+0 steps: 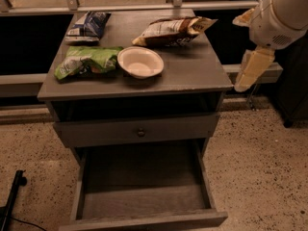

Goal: Place brown chip bag into middle drawer

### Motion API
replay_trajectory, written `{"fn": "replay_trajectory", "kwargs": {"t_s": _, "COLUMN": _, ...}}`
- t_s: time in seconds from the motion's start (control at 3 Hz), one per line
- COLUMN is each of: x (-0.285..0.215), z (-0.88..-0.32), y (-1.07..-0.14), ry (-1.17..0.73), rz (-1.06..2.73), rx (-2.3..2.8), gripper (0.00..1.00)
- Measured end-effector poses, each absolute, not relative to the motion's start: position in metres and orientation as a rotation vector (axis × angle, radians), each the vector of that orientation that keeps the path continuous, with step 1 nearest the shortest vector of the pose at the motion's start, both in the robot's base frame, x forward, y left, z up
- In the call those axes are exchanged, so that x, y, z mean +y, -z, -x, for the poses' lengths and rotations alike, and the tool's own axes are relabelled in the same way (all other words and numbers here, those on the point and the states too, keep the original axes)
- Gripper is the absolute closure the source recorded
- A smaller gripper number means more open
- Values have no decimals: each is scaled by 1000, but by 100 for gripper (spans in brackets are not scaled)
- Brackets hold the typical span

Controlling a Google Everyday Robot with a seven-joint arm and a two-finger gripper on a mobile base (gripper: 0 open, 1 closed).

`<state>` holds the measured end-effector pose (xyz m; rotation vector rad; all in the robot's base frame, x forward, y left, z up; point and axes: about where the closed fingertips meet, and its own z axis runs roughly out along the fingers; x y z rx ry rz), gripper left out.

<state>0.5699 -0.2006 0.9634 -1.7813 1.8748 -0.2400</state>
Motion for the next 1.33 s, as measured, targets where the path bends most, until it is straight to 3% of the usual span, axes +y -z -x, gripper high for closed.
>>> {"fn": "replay_trajectory", "kwargs": {"t_s": 0.33, "x": -195, "z": -577, "y": -965, "ry": 282, "rz": 1793, "rx": 1837, "gripper": 0}}
{"fn": "replay_trajectory", "kwargs": {"t_s": 1.33, "x": -143, "z": -741, "y": -950, "ry": 544, "rz": 1778, "rx": 1431, "gripper": 0}}
